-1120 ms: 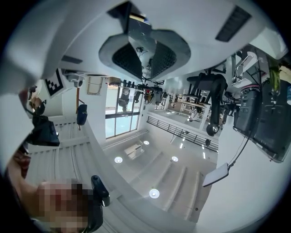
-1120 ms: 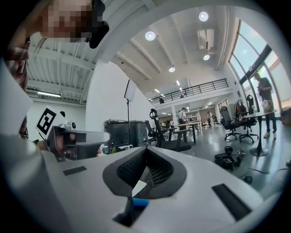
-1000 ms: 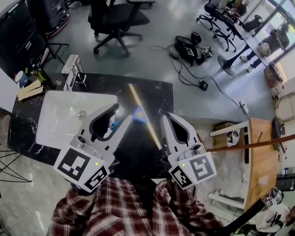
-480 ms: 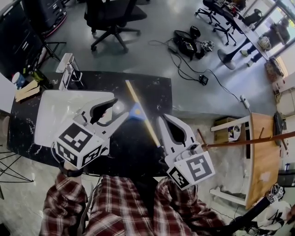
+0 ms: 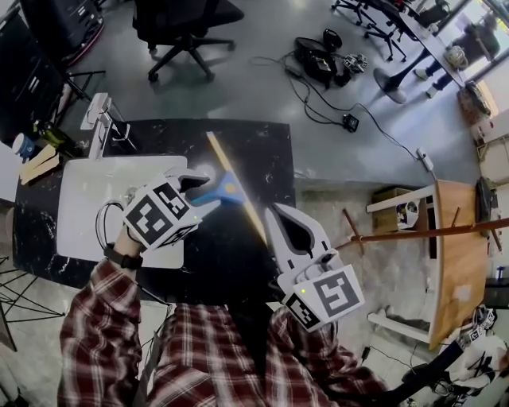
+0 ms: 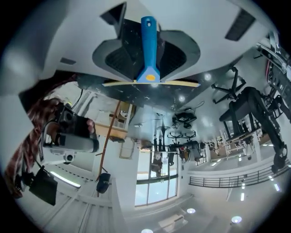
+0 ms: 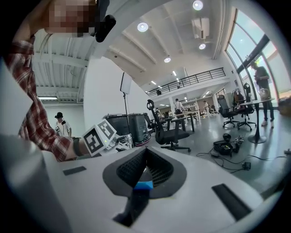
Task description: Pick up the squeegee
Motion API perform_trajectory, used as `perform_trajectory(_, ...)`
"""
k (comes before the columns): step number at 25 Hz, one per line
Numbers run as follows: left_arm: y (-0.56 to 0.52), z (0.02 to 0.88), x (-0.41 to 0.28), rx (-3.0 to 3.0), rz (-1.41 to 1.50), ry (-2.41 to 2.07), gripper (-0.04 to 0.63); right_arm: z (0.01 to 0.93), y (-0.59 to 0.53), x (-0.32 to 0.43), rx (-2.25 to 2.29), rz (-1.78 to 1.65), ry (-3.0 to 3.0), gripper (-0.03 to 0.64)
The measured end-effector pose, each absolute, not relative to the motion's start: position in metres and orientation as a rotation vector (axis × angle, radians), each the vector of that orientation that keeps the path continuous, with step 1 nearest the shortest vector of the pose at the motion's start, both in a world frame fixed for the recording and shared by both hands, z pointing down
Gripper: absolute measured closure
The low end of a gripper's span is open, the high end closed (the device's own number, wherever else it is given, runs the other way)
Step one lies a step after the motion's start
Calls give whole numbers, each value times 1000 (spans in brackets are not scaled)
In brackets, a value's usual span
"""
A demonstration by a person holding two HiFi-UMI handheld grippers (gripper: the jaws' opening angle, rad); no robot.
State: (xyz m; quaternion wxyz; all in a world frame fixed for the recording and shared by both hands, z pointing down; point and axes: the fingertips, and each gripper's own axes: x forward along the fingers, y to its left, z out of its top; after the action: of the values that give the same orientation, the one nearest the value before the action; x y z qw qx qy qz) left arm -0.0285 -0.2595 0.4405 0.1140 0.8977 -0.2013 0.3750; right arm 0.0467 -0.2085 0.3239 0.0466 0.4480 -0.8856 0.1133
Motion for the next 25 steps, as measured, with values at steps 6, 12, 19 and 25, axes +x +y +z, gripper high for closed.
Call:
perform_trajectory(6,-261,489,-32,2507,1324,-493,426,341,-207,56,1409,421,-2694,604)
perform_trajectory(12,-266,517,-29,2419,1402,-470,426,358,-203,55,1411,511,-2697,604)
perform_trajectory(19,-268,543,-22,2344,1485,-444,426,366,-205,54,1403,546,-2702,604)
perform_trajectory(25,-269,547,-22,2333,1525,-487,428,366,-208,52,1387,552,-2707,604)
